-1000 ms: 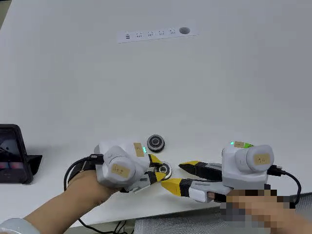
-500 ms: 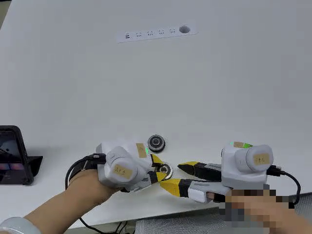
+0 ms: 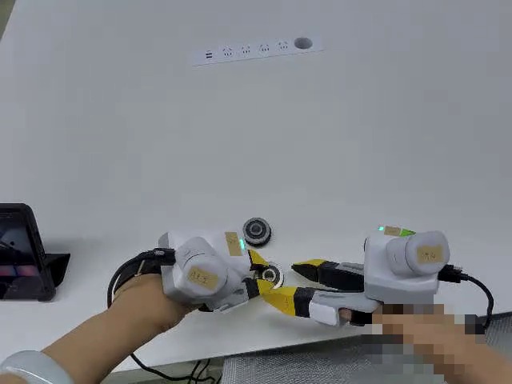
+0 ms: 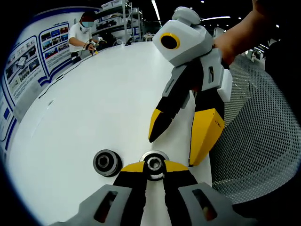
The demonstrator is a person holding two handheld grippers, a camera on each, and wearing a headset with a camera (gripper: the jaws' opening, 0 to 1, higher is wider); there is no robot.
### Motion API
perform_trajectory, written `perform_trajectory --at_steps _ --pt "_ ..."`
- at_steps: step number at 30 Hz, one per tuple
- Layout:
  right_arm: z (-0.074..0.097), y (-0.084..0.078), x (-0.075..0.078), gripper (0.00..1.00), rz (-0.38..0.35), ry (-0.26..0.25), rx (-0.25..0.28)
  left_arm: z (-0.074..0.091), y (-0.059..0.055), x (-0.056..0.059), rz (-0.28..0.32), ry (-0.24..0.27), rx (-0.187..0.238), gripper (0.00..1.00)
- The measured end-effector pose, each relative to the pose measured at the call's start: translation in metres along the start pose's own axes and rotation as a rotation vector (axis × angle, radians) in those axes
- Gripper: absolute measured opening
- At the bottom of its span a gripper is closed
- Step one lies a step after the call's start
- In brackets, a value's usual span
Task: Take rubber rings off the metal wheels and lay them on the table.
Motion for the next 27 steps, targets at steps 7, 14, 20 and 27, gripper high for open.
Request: perform_trajectory --at_steps 7,14,20,27 --pt "-0.005 0.004 0.001 0.49 -0.064 0.037 0.006 0.000 -0.001 0.000 0.013 0.003 0.010 0.13" --pt "-0.009 0.009 0.005 0.50 -0.138 0.072 0.015 0.000 -0.002 0.000 0.035 0.011 0.025 0.13" --pt "-0.013 0.008 0.006 0.50 -0.157 0.091 -0.013 0.000 -0.002 0.000 0.042 0.013 0.028 0.13" --pt "-0.018 0.006 0.006 0.51 -0.159 0.104 -0.040 0.000 -0.002 0.000 0.052 0.018 0.032 0.13"
Point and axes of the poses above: the centre of the closed fingertips' face, and the gripper's own axes: z roughly backward along the fingers, x roughly to its right, y roughly out of its top, the point moved 5 cm from there along z, roughly backward along the fingers, and after that the axes turned 12 degrees about -z, right-handed, at the moved point
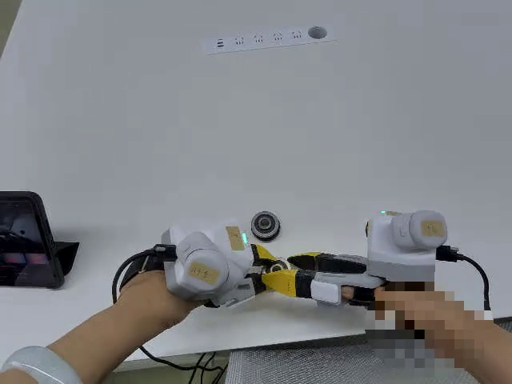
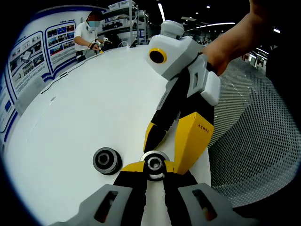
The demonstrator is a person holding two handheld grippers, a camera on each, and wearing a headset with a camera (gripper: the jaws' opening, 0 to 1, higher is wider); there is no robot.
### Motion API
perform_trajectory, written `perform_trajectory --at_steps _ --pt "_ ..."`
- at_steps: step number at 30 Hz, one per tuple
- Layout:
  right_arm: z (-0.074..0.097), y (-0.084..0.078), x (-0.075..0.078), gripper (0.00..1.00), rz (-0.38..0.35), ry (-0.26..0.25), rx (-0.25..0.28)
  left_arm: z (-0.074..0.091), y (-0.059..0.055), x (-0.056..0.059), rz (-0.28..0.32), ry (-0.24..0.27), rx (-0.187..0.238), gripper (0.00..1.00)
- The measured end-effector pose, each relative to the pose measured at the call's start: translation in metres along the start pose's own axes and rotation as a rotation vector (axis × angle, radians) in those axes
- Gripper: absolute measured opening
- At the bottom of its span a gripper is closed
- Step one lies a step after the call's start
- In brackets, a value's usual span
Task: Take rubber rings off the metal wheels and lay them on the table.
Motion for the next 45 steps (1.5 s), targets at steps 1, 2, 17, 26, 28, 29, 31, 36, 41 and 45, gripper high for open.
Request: perform_trajectory --at_steps 1,2,17,26,28,29,31,36,41,45 --pt "0.000 0.000 0.000 0.50 -0.004 0.004 -0.001 0.000 0.000 0.000 0.002 0.000 0.001 0.13" --pt "0.001 0.000 0.000 0.50 -0.004 0.004 -0.004 0.000 0.000 0.000 0.003 0.001 0.002 0.13" --pt "0.008 -0.006 -0.002 0.52 -0.047 0.028 -0.037 0.000 0.000 0.000 0.011 0.004 0.004 0.12" --pt "0.012 -0.007 -0.004 0.53 -0.075 0.037 -0.041 0.000 0.000 0.000 0.014 0.006 0.007 0.12" --pt "0.011 -0.007 -0.004 0.52 -0.078 0.039 -0.045 0.000 0.000 0.000 0.015 0.008 0.008 0.12" --pt "0.011 -0.007 -0.004 0.52 -0.077 0.039 -0.047 0.000 0.000 0.000 0.016 0.009 0.009 0.12" --pt "0.010 -0.008 -0.003 0.52 -0.078 0.036 -0.051 0.000 -0.001 0.000 0.017 0.010 0.010 0.12" --pt "0.013 -0.006 -0.003 0.51 -0.085 0.032 -0.052 0.001 0.000 0.000 0.016 0.009 0.010 0.12" --pt "0.016 -0.003 0.001 0.39 -0.094 0.018 -0.035 0.000 -0.001 0.000 0.018 0.012 0.014 0.12" --pt "0.014 -0.003 0.007 0.31 -0.092 -0.014 -0.037 0.000 0.000 0.000 0.019 0.012 0.015 0.13"
Point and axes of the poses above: the centre of the closed fingertips' face, and the gripper's own axes: z roughly backward along the fingers, x roughly to its right, y roughly out of its top, the point moved 5 cm from there along z, roughly backward along the fingers, and after that the axes turned 12 degrees about -z, right-handed, at the moved point
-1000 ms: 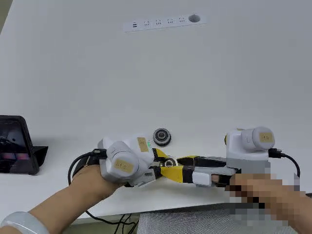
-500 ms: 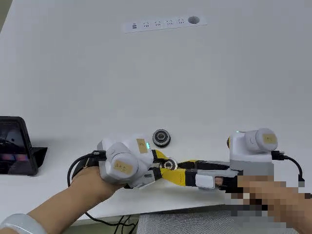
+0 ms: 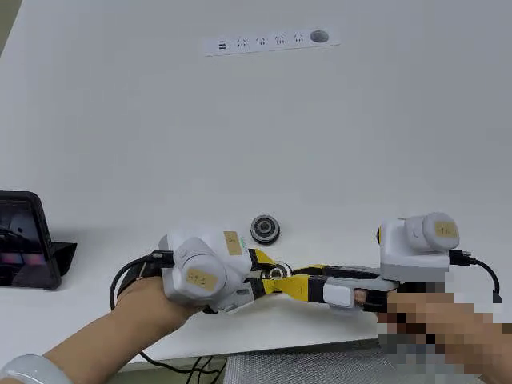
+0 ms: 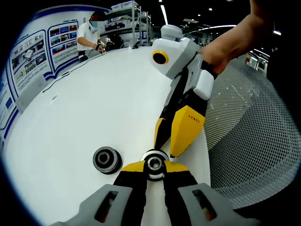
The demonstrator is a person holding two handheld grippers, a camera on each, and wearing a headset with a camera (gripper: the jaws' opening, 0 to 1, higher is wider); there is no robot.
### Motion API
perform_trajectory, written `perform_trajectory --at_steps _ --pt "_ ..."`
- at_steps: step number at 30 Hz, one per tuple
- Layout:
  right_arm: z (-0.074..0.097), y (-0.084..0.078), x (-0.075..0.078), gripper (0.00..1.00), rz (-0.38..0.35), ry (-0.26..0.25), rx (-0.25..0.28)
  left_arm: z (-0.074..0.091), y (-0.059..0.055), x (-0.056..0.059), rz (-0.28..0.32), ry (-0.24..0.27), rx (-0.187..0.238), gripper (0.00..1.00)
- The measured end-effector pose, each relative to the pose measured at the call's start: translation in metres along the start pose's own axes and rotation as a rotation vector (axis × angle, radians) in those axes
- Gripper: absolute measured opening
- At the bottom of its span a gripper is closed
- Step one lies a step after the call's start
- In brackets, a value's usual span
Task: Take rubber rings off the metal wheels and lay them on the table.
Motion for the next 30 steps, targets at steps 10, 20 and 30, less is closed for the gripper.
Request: perform_trajectory --at_steps 10,20,30 --pt "-0.001 0.003 0.013 0.10 0.018 -0.093 0.001 0.000 0.000 0.000 0.000 0.002 0.000 0.13" --pt "-0.001 0.004 0.016 0.05 0.021 -0.125 -0.002 0.000 0.001 0.000 0.001 0.004 -0.001 0.13" --pt "0.001 0.004 0.015 0.02 0.018 -0.126 0.008 0.000 0.000 0.001 0.001 0.004 0.000 0.13"
Point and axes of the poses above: the centre of the closed fingertips' face, and the gripper's own axes: z roughly backward along the fingers, x roughly to its right, y roughly out of its top, the point moved 5 cm from there along z, roughly backward along the fingers, and after that the axes turned 12 degrees about -z, right-handed, at the moved point
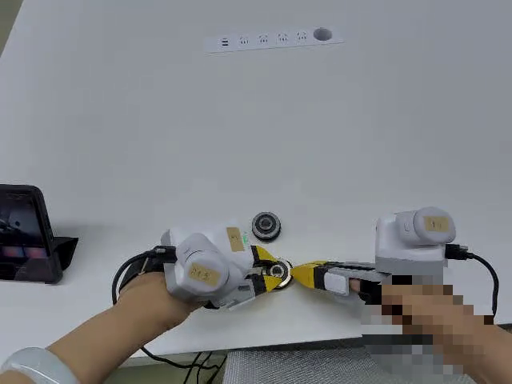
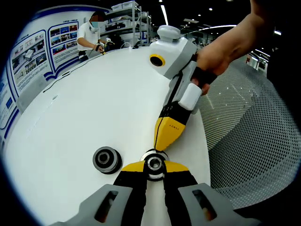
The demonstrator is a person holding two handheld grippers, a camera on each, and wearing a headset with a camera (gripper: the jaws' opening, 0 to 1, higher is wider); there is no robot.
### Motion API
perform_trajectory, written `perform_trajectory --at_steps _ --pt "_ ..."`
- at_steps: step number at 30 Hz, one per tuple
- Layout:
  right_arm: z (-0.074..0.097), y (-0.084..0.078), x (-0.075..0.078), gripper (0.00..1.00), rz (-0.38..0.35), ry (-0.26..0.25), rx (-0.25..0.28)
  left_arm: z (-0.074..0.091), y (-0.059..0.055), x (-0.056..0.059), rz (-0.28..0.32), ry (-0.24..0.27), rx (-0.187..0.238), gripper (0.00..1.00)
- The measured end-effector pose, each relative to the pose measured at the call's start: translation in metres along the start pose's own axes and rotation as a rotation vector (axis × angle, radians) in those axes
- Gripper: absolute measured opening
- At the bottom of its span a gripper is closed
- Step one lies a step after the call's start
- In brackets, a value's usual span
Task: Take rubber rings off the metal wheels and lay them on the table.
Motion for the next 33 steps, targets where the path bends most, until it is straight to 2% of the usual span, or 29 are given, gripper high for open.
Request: perform_trajectory --at_steps 9,20,22,23,24,26,29,33 --pt "-0.001 0.000 -0.005 0.02 0.026 -0.010 0.009 0.001 0.000 0.000 0.001 0.000 -0.001 0.12" --pt "-0.004 0.000 -0.014 0.01 0.030 0.012 0.015 0.000 0.000 0.000 0.001 0.001 -0.001 0.12" --pt "-0.005 0.000 -0.017 0.01 0.022 0.034 0.019 0.000 0.000 0.000 0.001 0.001 0.000 0.12" --pt "-0.006 0.003 -0.027 0.01 -0.006 0.093 0.040 0.000 0.000 0.000 0.001 0.002 0.001 0.12" --pt "-0.005 0.005 -0.028 0.01 -0.009 0.084 0.052 0.000 0.000 0.000 0.002 0.003 0.001 0.12" --pt "-0.005 0.005 -0.027 0.01 0.025 0.046 0.040 0.000 0.000 0.000 0.002 0.003 0.001 0.12" --pt "-0.006 0.004 -0.025 0.02 0.002 0.054 0.043 0.000 0.000 0.000 0.002 0.004 0.001 0.12" --pt "-0.004 0.002 -0.021 0.02 -0.003 0.034 0.038 0.000 0.000 0.000 -0.002 0.004 0.001 0.13"
Point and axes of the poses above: the centre of the closed fingertips' face, and the gripper's own axes: z roughly backward along the fingers, x roughly to its right, y roughly out of its top, the point moved 5 cm from there along z, roughly backward along the fingers, and after that the axes turned 12 degrees about -z, right-handed, at the moved point
